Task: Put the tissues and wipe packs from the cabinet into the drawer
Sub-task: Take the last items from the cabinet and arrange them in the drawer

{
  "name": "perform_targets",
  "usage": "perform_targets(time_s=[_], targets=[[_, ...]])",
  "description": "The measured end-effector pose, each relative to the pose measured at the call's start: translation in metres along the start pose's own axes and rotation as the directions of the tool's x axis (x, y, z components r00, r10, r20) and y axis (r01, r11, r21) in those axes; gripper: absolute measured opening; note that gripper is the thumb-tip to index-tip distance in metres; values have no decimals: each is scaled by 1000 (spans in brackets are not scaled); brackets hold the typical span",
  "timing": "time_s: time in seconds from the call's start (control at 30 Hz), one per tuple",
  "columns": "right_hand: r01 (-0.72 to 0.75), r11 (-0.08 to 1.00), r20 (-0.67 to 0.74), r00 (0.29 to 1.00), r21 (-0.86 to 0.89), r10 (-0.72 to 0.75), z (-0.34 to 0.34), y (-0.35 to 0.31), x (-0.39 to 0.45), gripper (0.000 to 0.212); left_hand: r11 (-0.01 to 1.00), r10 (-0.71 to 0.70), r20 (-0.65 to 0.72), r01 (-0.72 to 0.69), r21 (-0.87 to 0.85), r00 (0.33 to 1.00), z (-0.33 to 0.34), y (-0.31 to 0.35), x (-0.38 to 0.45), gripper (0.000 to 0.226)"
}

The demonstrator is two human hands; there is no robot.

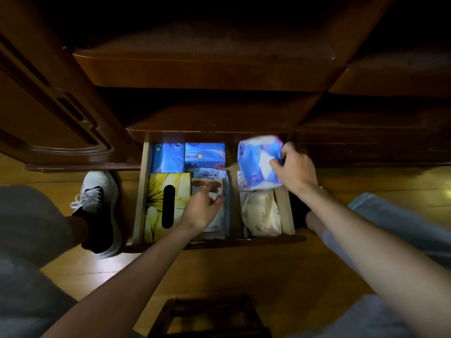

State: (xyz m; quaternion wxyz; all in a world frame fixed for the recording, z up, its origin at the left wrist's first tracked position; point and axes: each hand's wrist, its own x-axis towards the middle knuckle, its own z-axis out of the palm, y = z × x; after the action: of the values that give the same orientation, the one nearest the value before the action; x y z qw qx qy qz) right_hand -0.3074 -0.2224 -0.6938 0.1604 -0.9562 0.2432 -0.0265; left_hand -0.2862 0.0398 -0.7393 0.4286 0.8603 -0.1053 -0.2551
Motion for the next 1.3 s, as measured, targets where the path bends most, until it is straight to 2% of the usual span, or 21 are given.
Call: perform_targets(time_s=[0.07,0.13,0.17,0.27,0.3,0.37,0.4,0.43,0.5,0.53,0.6,0.73,0.8,0.93,1.0,1.07,1.1,1.17,1.2,1.3], targets=[[-1,992,248,968,-127,33,-4,0,-18,23,973,-67,70,80,-215,995,8,8,2,38],[109,934,396,917,-339,37,-3,2,-44,25,935,-41,182,102,-341,982,19,14,3,39],[167,876,442,895,-453,59,1,3,-57,31,946,-9,240,86,-313,971,27,13,3,40],[218,749,467,874,-625,135,11,3,-77,47,999,12,454,-34,41,891,42,9,0,55],[216,751,441,891,-624,109,12,2,-75,55,995,-5,501,-46,90,865,45,7,0,62],[318,769,395,914,-554,-93,17,2,-68,73,995,-23,528,-34,97,849,50,6,1,62],[425,745,420,882,-514,-214,20,2,-63,84,995,-19,521,-35,94,853,51,7,2,58],[535,695,496,819,-479,-288,21,1,-59,96,994,-15,506,-40,98,862,53,7,5,53],[646,640,653,702,-415,-286,29,2,-55,114,992,-22,473,-40,121,881,55,6,10,44],[654,634,694,677,-413,-246,36,4,-54,117,991,-33,457,-29,127,889,57,5,12,41],[652,621,709,673,-435,-210,52,11,-59,111,993,-46,442,-5,114,896,60,2,15,33],[651,576,654,715,-495,-247,75,21,-65,74,987,-90,449,18,163,889,75,6,19,17],[656,562,640,720,-504,-267,80,24,-65,67,977,-106,401,20,214,910,85,9,19,16],[655,583,657,709,-482,-254,72,24,-74,69,942,-146,286,44,334,947,95,11,20,30],[677,588,676,682,-442,-277,63,17,-75,69,924,-158,250,54,377,955,96,10,17,52],[681,632,724,637,-369,-264,52,10,-71,65,917,-87,235,-14,398,968,95,9,13,71],[676,654,749,615,-340,-246,47,8,-68,65,905,-17,248,-90,416,969,94,8,12,81],[695,641,794,570,-327,-213,39,6,-60,68,816,128,318,-282,505,939,92,8,14,96],[710,621,807,555,-332,-203,39,5,-58,69,751,170,372,-364,551,913,92,7,16,96],[754,529,808,555,-388,-198,44,5,-54,76,619,111,527,-473,627,843,94,0,20,90]])
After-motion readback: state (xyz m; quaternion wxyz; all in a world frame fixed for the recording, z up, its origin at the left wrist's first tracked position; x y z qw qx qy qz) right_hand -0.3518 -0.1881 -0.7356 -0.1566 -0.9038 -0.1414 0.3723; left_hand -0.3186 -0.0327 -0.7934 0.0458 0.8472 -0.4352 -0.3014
